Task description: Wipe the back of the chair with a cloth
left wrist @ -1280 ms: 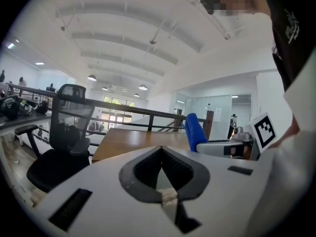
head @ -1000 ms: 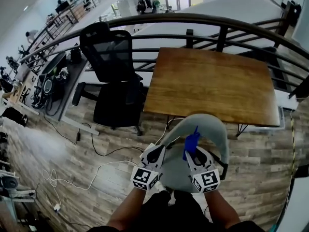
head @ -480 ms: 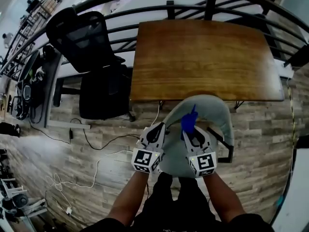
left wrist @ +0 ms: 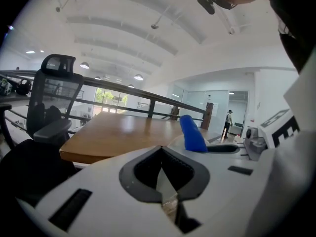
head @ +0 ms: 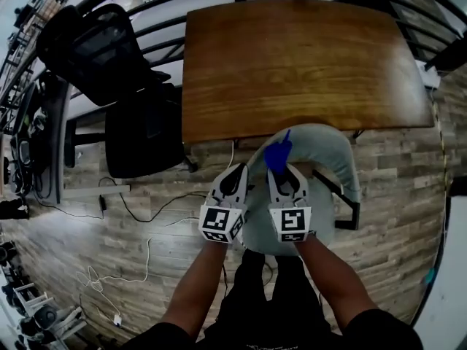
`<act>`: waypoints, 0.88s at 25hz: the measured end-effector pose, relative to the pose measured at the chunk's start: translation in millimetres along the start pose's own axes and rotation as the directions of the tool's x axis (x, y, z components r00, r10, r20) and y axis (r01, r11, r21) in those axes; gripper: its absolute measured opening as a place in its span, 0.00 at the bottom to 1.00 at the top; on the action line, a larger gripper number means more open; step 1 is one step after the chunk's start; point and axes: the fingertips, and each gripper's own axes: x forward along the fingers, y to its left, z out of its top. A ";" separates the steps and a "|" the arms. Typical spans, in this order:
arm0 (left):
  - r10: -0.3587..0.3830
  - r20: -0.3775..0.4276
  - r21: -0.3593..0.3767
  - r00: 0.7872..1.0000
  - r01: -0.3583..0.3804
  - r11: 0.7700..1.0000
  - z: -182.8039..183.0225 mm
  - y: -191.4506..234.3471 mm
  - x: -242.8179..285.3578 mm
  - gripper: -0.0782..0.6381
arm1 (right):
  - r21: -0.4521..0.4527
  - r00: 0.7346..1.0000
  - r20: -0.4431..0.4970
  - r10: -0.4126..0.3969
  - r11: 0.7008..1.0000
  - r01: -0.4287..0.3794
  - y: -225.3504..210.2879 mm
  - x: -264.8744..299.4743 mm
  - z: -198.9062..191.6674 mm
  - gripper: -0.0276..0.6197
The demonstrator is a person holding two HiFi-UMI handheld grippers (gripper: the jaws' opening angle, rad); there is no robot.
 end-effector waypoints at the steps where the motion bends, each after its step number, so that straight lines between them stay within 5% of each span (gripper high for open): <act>1: 0.001 -0.002 0.003 1.000 -0.001 1.000 -2.1 4.4 4.3 0.11 | 0.005 1.000 -0.003 -0.009 1.000 0.009 -0.4 7.2 -3.4 0.22; 8: -0.005 -0.029 0.037 1.000 0.007 0.999 -21.6 9.9 28.3 0.11 | -0.071 0.998 0.000 -0.060 0.996 0.060 -16.0 32.9 -27.6 0.22; 13: -0.032 -0.045 -0.060 0.998 0.030 0.998 -25.3 15.5 42.0 0.11 | -0.136 0.997 0.023 -0.069 0.988 0.071 -31.9 50.4 -24.3 0.23; 17: -0.060 -0.045 -0.050 0.997 0.057 0.997 -22.9 7.0 50.9 0.11 | -0.217 0.999 0.033 -0.036 0.975 0.042 -36.6 51.6 -24.2 0.22; 22: -0.081 -0.055 -0.061 0.995 0.078 0.995 -22.4 0.5 55.7 0.11 | -0.211 0.995 0.050 -0.086 0.973 0.095 -44.0 48.5 -24.0 0.22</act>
